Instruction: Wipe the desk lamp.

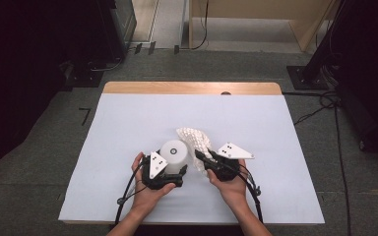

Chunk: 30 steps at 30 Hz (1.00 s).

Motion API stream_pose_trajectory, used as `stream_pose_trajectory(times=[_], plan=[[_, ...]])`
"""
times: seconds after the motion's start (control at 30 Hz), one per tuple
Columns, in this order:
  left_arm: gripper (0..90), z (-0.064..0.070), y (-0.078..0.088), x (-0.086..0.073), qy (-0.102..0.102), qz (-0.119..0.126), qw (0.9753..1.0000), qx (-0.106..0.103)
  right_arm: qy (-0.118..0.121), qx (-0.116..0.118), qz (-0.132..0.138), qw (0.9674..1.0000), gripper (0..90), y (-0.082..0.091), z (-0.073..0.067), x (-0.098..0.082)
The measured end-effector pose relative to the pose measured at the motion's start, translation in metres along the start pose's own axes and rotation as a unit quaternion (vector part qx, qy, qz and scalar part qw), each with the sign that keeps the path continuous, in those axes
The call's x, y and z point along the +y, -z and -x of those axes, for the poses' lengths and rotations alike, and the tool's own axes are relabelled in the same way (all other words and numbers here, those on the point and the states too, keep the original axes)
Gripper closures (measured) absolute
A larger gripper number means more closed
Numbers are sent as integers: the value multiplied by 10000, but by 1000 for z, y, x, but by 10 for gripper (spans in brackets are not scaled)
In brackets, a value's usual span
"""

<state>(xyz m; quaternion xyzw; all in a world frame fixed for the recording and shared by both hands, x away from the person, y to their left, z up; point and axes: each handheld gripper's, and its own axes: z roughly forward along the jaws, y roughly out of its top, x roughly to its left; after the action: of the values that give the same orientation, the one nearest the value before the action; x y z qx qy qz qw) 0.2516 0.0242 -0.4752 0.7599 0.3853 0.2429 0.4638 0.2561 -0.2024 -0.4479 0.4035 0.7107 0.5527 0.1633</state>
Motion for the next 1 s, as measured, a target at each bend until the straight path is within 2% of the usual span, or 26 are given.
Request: stream_pose_trajectory(times=[0.1, 0.2, 0.3, 0.37, 0.47, 0.57, 0.7, 0.8, 0.93, 1.0], plan=[[80, 0, 0, 1, 29, 53, 10000, 41, 12, -1, -14, 10000, 774, 0, 0, -1], [84, -10, 2, 1, -16, 45, 9998, -195, 17, 7, -30, 10000, 774, -1, 0, -2], [84, -22, 4, 4, 80, 171, 9985, -516, 16, 49, -43, 10000, 774, -2, -2, -2], [84, -32, 9, 7, 75, 343, 9969, -699, 53, 64, -48, 10000, 774, -3, -4, -2], [84, -44, 17, 13, 68, 570, 9922, -1109, 98, 102, -78, 9999, 774, -5, -8, -3], [84, -47, 22, 16, -171, 644, 9886, -1353, 127, 202, -136, 9996, 774, -9, -13, -5], [84, -41, 19, 16, -375, 496, 9881, -1407, 209, 363, -132, 9990, 774, -10, -21, -3], [85, -38, 14, 13, -474, 346, 9887, -1378, 250, 382, 35, 9990, 775, -3, -24, 3], [85, -35, 13, 13, -503, 351, 9884, -1388, 309, 424, 299, 9982, 775, 9, -26, 15], [85, -35, 14, 15, -487, 382, 9884, -1387, 318, 413, 256, 9983, 774, 8, -25, 14]])
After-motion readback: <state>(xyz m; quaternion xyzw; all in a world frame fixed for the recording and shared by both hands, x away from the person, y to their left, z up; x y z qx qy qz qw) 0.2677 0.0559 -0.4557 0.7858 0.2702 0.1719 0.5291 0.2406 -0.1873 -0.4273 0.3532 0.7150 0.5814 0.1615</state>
